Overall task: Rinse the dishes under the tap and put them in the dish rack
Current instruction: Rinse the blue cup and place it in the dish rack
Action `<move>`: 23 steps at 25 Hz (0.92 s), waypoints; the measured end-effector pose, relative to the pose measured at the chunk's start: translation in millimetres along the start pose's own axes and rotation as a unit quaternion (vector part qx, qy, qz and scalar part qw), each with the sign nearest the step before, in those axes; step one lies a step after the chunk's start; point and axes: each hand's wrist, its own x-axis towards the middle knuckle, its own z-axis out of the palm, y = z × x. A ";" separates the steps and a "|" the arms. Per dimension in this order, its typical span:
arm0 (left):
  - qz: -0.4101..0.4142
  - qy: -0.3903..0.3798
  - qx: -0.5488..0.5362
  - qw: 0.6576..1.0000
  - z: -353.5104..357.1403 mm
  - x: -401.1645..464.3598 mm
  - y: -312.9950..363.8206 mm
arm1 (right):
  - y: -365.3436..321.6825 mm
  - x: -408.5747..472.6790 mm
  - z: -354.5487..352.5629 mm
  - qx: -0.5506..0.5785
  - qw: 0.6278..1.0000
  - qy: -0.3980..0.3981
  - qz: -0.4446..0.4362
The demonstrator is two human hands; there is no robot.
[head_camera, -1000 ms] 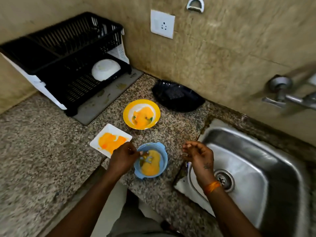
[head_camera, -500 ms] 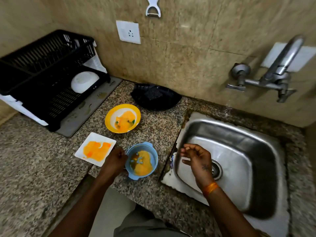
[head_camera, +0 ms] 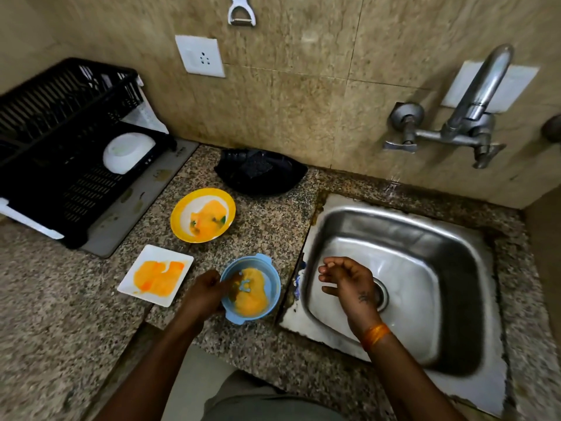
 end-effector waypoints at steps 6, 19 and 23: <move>-0.027 -0.081 -0.174 0.981 38.6 0.1 42.6 | -35.0 20.3 -14.8 0.038 0.997 0.037 -0.047; -0.030 -0.296 -0.250 0.921 213.7 50.7 176.0 | -172.0 141.1 -130.8 -0.114 0.871 0.424 -0.221; -0.050 -0.327 -0.250 0.910 249.8 53.2 195.6 | -190.2 158.7 -144.5 -0.191 0.838 0.464 -0.215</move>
